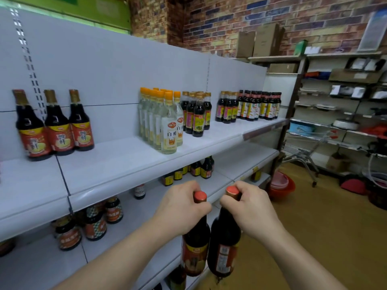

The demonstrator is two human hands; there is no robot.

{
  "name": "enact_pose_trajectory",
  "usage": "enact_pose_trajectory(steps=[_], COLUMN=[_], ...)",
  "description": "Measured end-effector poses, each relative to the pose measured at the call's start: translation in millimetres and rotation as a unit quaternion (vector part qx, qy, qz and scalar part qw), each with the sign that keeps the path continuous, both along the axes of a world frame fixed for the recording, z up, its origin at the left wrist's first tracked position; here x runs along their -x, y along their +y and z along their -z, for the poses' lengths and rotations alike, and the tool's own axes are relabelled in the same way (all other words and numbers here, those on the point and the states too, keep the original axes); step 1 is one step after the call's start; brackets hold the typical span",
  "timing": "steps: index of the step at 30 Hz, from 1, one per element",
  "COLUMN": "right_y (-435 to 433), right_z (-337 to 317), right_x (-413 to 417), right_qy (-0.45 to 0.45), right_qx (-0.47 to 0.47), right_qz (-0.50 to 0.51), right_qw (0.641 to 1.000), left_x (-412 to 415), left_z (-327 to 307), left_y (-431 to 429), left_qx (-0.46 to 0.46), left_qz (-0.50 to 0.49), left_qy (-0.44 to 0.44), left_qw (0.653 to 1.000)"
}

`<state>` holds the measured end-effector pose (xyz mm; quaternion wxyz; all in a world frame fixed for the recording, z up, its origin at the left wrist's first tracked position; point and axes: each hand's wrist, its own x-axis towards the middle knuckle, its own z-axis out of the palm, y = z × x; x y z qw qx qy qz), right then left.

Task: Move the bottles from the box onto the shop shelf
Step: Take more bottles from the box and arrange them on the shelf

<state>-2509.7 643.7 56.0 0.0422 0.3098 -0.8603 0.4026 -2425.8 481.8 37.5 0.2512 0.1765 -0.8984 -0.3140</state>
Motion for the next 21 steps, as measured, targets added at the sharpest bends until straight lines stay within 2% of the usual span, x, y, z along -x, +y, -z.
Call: enact_pose_trajectory(steps=[8,21], right_y=[-29,-106], right_z=[-37,-69], right_x=[-2,-4], right_qy=[0.001,0.016], right_qx=[0.011,0.006], right_qz=[-0.062,-0.108], right_qw=[0.998,0.994], left_x=[-14,-23], left_z=[-31,-55], left_y=[-32,-109], left_qx=[-0.028,-0.048], left_qz=[-0.01,-0.017], left_qy=[0.025,0.047], left_qw=[0.999,0.998])
